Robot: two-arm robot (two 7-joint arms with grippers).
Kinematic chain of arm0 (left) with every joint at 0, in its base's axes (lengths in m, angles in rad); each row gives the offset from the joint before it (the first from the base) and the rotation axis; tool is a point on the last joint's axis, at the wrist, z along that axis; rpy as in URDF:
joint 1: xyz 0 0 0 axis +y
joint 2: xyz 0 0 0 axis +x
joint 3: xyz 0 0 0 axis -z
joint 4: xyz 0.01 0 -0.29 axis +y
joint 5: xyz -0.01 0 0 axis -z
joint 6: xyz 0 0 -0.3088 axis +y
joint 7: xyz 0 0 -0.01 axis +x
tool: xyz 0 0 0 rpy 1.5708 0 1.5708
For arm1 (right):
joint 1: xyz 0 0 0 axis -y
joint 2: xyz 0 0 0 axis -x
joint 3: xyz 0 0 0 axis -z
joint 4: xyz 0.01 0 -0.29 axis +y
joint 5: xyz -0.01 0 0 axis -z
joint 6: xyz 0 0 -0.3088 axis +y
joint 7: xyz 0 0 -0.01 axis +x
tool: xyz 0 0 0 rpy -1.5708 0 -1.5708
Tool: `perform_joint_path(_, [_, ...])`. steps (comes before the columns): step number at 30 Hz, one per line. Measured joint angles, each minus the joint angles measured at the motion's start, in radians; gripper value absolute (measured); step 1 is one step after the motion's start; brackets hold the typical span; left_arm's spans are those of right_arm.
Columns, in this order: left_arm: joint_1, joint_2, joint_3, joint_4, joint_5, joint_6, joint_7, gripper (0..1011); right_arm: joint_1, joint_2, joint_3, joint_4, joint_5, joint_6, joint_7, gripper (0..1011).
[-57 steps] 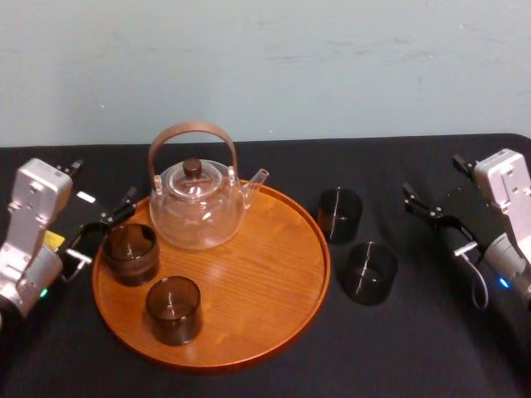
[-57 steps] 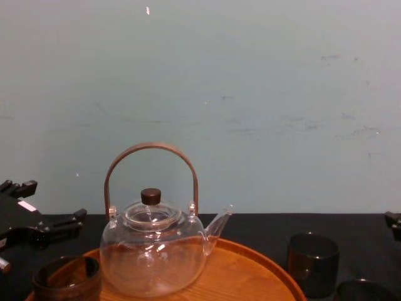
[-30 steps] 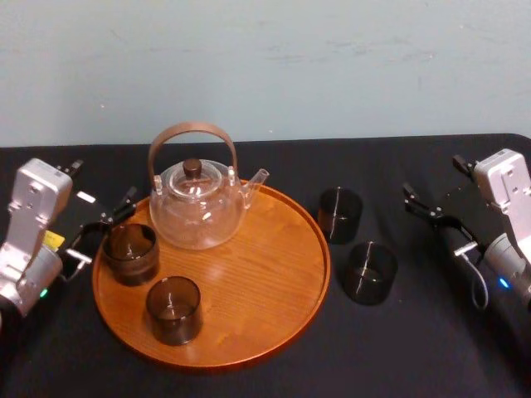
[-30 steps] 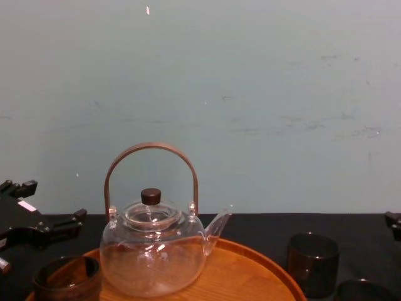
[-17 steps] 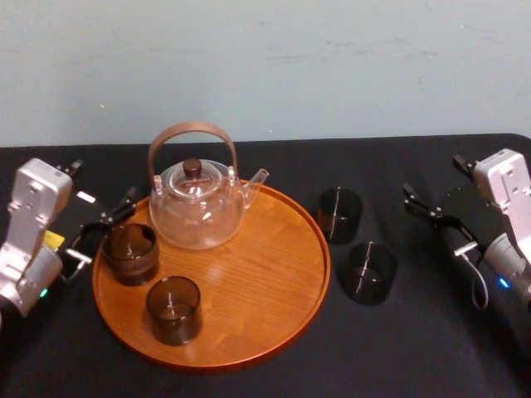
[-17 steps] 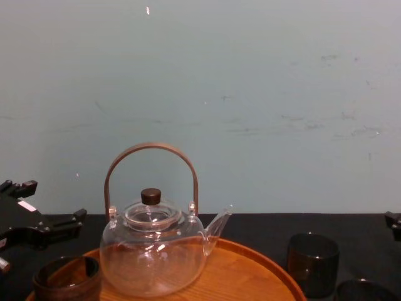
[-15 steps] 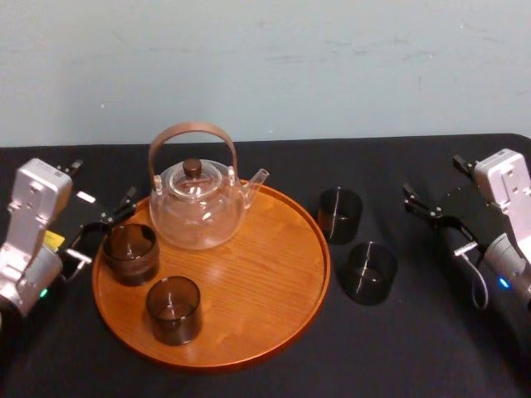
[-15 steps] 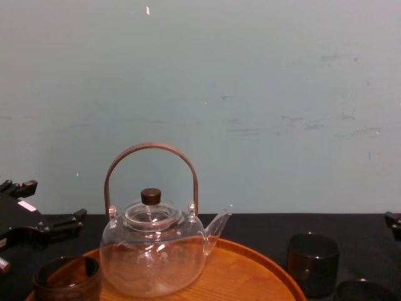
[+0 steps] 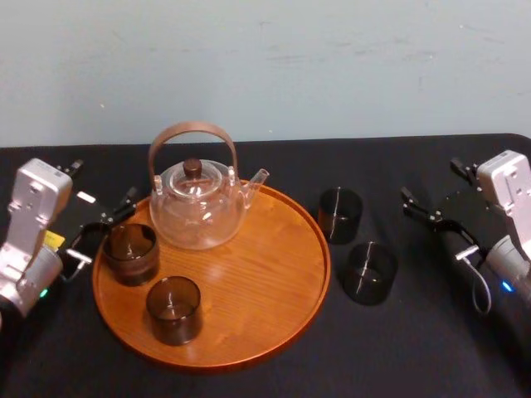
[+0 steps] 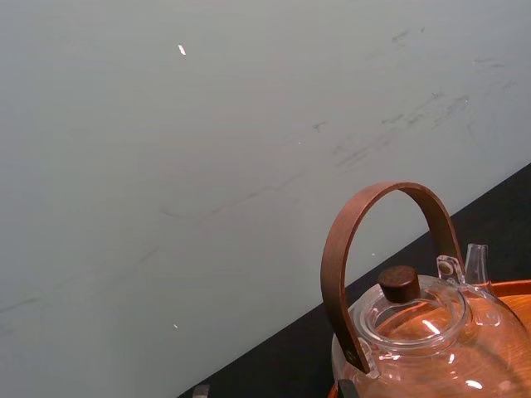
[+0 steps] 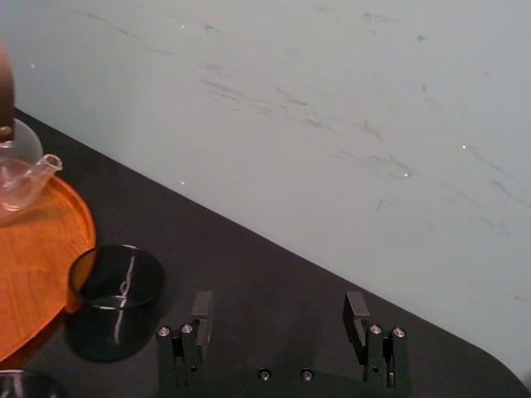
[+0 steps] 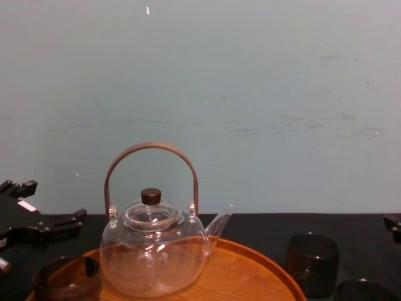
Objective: Pick up the glass from the table and place it on the tray.
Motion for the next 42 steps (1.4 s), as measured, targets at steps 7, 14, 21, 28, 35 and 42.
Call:
perform_joint_path(7, [0.000, 0.000, 0.000, 0.000, 0.000, 0.000, 0.000, 1001, -0.049, 0.016, 0.036, -0.055, 0.038, 0.027, 0.041, 1002])
perform_joint_path(14, [0.000, 0.000, 0.000, 0.000, 0.000, 0.000, 0.000, 1001, -0.106, 0.035, 0.075, -0.117, 0.071, 0.051, 0.065, 1002])
perform_joint_path(21, [0.000, 0.000, 0.000, 0.000, 0.000, 0.000, 0.000, 1001, -0.170, 0.057, 0.116, -0.183, 0.120, 0.095, 0.097, 1002])
perform_joint_path(28, [0.000, 0.000, 0.000, 0.000, 0.000, 0.000, 0.000, 1001, -0.222, 0.077, 0.151, -0.230, 0.150, 0.139, 0.123, 1002])
perform_joint_path(35, [0.000, 0.000, 0.000, 0.000, 0.000, 0.000, 0.000, 1001, -0.270, 0.093, 0.183, -0.275, 0.171, 0.179, 0.150, 1002])
perform_joint_path(42, [0.000, 0.000, 0.000, 0.000, 0.000, 0.000, 0.000, 1001, -0.310, 0.114, 0.204, -0.314, 0.183, 0.213, 0.190, 1002])
